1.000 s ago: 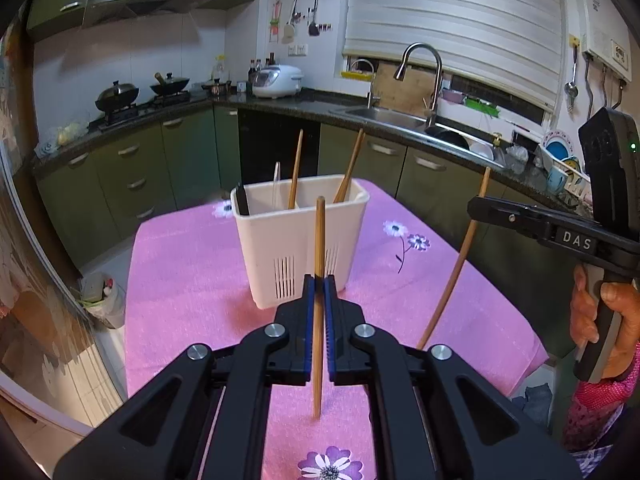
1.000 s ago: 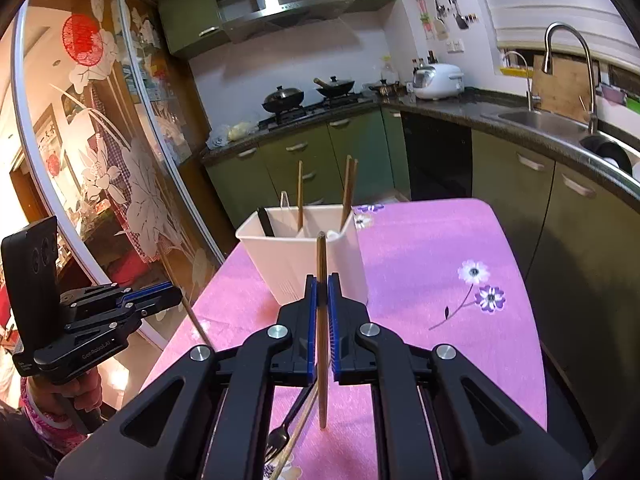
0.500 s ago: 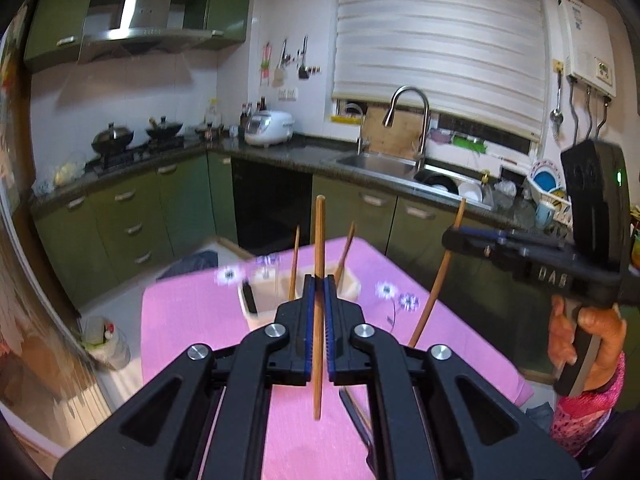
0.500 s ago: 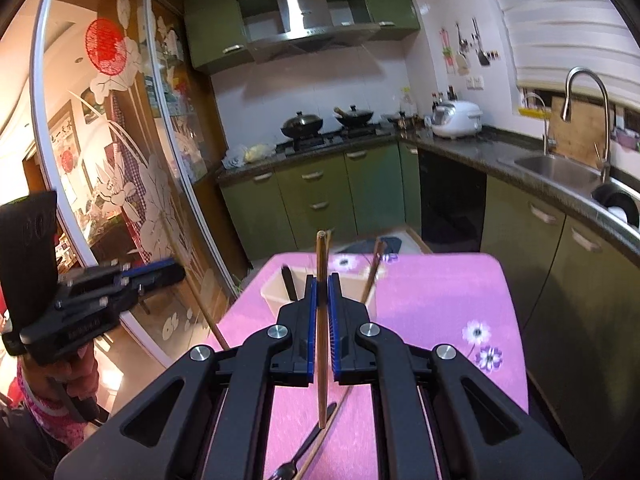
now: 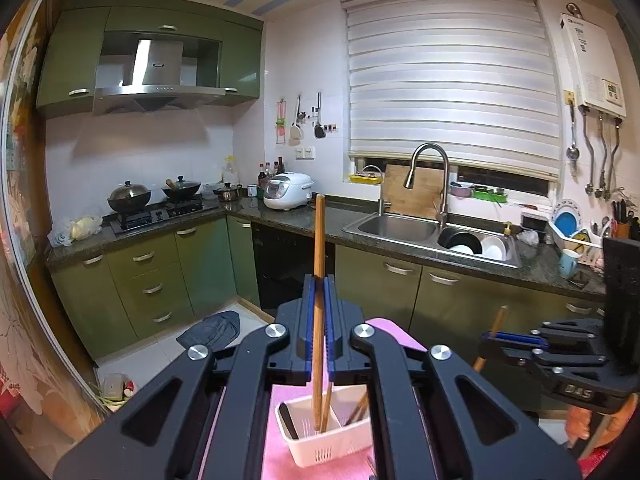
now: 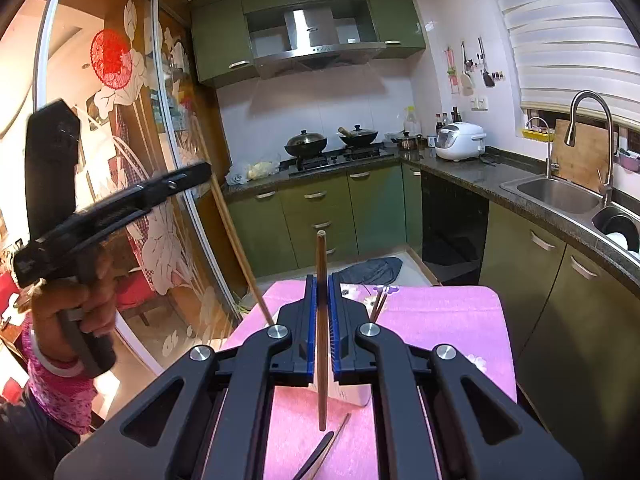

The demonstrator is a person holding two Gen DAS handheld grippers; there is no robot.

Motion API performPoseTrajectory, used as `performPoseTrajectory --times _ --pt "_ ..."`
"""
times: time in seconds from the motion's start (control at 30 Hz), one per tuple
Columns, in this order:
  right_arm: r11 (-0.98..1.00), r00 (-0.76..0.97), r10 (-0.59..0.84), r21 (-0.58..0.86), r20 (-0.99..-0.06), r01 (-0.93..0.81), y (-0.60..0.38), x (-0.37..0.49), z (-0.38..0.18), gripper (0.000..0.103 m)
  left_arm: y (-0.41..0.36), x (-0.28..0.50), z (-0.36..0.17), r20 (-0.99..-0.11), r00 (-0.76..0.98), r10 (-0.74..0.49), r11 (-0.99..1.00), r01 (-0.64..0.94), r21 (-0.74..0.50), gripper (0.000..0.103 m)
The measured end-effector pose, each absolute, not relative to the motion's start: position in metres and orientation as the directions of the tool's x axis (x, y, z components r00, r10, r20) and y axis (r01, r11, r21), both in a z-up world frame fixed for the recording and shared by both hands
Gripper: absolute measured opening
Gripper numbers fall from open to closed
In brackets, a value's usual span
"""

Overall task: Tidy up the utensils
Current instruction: 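Carry both chopsticks over the white caddy and lower them in, then open both tools to release the chopsticks into the caddy and withdraw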

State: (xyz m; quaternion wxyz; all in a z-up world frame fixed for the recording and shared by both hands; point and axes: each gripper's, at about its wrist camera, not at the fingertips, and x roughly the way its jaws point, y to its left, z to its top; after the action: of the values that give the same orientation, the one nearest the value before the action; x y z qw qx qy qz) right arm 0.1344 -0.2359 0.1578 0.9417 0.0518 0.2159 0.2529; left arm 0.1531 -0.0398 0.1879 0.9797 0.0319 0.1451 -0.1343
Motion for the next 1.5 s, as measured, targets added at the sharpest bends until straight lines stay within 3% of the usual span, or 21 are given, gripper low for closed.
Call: performPoseTrajectory --times 0.57,0.67,0.8,0.87,1.13,1.23,1.33,1.5 --pt "0.887 0.857 0.455 0.211 -0.240 -0.412 -0.231 0.184 0.220 0.006 -0.041 0.205 0.066 -0.492 0.853 -0.175 0.975 0.219 0.032 0.006" --pt "0.900 0.863 0.429 0.206 -0.268 -0.384 -0.220 0.209 0.209 0.006 -0.036 0.188 0.067 -0.484 0.858 -0.174 0.974 0.222 0.042 0.008" --pt "0.907 0.853 0.415 0.221 -0.317 -0.359 -0.211 0.237 0.179 0.006 -0.035 0.166 0.068 -0.481 0.854 -0.196 0.968 0.247 0.044 0.020" --pt "0.911 0.846 0.408 0.217 -0.343 -0.352 -0.204 0.245 0.160 0.006 -0.035 0.153 0.066 -0.487 0.849 -0.206 0.964 0.262 0.049 0.022" --pt "0.922 0.813 0.387 0.183 -0.435 -0.341 -0.177 0.261 0.099 0.007 -0.043 0.128 0.035 -0.573 0.783 -0.240 0.952 0.305 0.017 0.028" --pt "0.925 0.818 0.378 0.151 -0.434 -0.348 -0.171 0.250 0.093 0.022 -0.052 0.126 0.015 -0.624 0.742 -0.245 0.947 0.321 0.010 0.035" --pt "0.927 0.840 0.373 0.126 -0.395 -0.353 -0.176 0.223 0.099 0.023 -0.066 0.129 -0.012 -0.686 0.682 -0.253 0.937 0.349 0.002 0.035" --pt "0.931 0.863 0.365 0.127 -0.348 -0.342 -0.209 0.160 0.099 0.036 -0.094 0.131 -0.069 -0.785 0.568 -0.246 0.924 0.382 -0.013 0.035"
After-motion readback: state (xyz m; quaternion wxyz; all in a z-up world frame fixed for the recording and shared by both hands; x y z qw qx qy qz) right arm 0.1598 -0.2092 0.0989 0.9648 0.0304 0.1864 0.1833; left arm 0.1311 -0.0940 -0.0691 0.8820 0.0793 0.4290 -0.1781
